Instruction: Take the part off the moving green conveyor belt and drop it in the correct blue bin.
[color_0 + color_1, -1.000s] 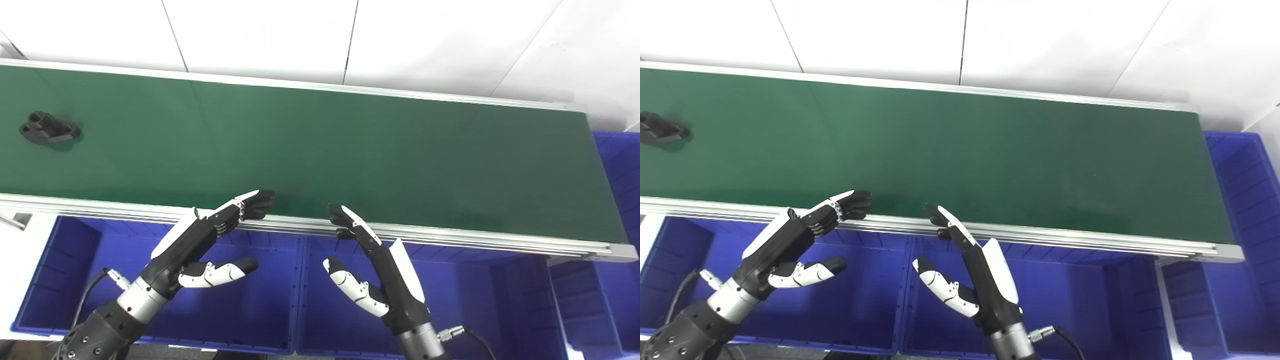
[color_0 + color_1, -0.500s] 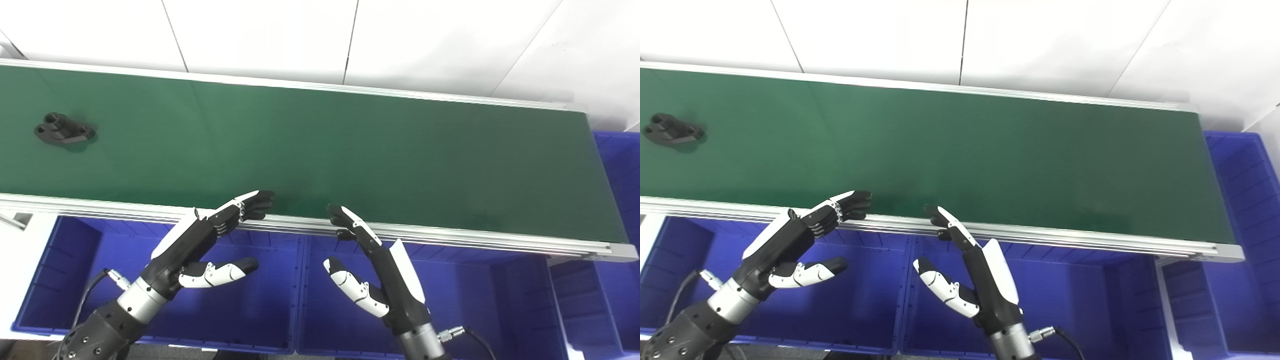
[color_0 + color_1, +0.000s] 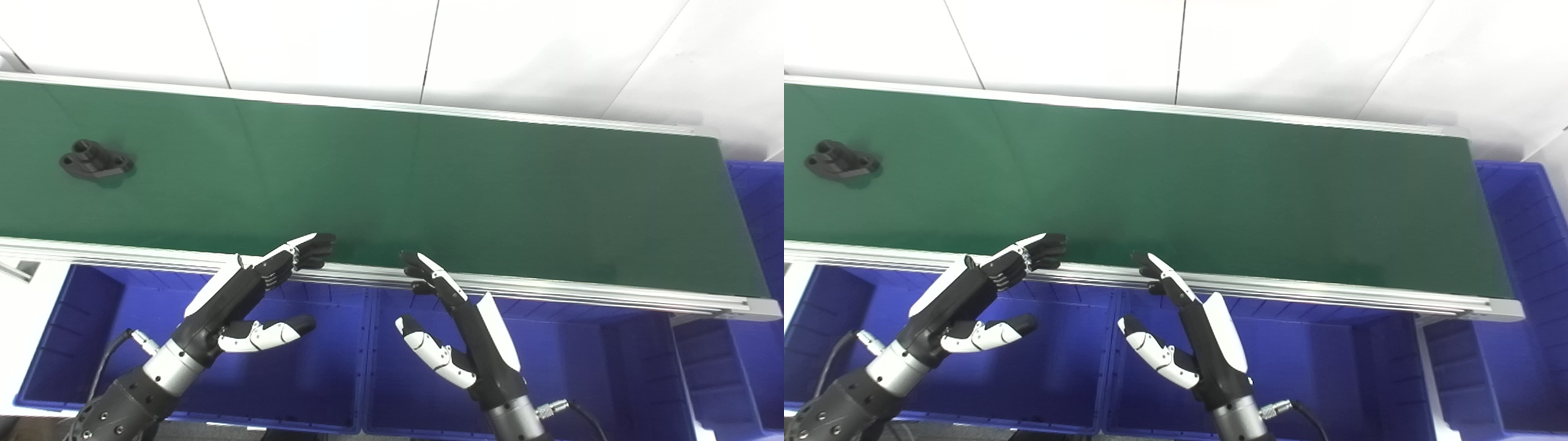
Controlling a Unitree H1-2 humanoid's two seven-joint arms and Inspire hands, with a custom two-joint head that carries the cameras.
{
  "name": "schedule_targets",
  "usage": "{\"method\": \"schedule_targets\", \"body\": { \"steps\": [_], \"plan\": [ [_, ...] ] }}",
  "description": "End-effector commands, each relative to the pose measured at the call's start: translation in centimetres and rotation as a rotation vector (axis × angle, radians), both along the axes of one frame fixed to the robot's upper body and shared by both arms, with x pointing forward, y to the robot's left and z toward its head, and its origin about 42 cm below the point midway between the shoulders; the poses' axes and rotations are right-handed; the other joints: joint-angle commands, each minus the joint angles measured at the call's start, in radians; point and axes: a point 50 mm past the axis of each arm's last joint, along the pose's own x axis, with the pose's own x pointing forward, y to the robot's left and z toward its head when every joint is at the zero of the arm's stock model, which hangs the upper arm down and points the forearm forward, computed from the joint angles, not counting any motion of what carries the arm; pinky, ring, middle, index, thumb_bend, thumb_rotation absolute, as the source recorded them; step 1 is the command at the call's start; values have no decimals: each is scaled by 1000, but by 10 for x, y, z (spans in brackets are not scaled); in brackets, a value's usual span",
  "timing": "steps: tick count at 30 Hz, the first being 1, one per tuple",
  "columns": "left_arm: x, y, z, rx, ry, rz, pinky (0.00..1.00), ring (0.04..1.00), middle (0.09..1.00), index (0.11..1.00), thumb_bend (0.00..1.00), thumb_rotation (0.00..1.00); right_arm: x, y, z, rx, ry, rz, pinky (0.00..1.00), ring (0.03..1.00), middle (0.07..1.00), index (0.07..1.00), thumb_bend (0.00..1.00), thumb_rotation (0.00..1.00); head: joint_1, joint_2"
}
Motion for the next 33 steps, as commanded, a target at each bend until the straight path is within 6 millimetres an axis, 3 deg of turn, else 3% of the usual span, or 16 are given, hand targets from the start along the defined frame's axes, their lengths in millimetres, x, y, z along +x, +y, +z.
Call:
{"method": "schedule_targets", "body": {
  "steps": [1, 7, 11, 12, 13, 17, 18, 19, 23, 33],
  "plan": [
    [1, 2, 10, -7, -51, -12, 844, 894, 917, 894, 308, 485, -1, 4, 7, 31, -34, 1, 779, 858, 892, 886, 344, 753, 2, -1],
    [0, 0, 9, -10, -50, -7, 839, 891, 911, 890, 307, 475, -1, 3, 6, 29, -37, 3, 783, 859, 891, 884, 345, 758, 26, -13],
    [-2, -4, 5, -11, -48, -7, 835, 887, 907, 887, 311, 475, -3, -1, 2, 28, -32, 2, 779, 856, 891, 884, 347, 755, 89, -52],
    [-3, -5, 2, -16, -40, -9, 835, 887, 907, 887, 312, 475, -4, -3, 1, 28, -32, 2, 778, 856, 891, 884, 346, 752, 137, -86],
    [-3, -7, 0, -17, -36, -11, 840, 891, 909, 890, 322, 477, -5, -4, -1, 27, -32, 3, 776, 855, 891, 886, 340, 746, 143, -92],
    [-6, -13, -9, -15, -35, -12, 830, 883, 906, 884, 337, 456, -9, -11, -10, 30, -30, 0, 775, 855, 888, 881, 324, 697, 212, -196],
    [-7, -14, -11, -11, -39, -13, 825, 881, 906, 882, 340, 441, -10, -11, -13, 33, -33, -1, 777, 857, 887, 878, 316, 664, 212, -196],
    [-8, -15, -14, -8, -41, -13, 821, 880, 905, 881, 340, 437, -11, -12, -16, 33, -36, -3, 773, 855, 885, 875, 306, 629, 222, -227],
    [-9, -16, -20, 0, -51, -8, 794, 861, 896, 871, 348, 364, -13, -14, -22, 36, -38, -5, 755, 847, 878, 862, 277, 488, 231, -273],
    [-10, -19, -24, -13, -55, -5, 777, 851, 885, 858, 376, 267, -17, -18, -23, 41, -29, -3, 742, 842, 879, 861, 269, 378, 217, -280]
  ]
}}
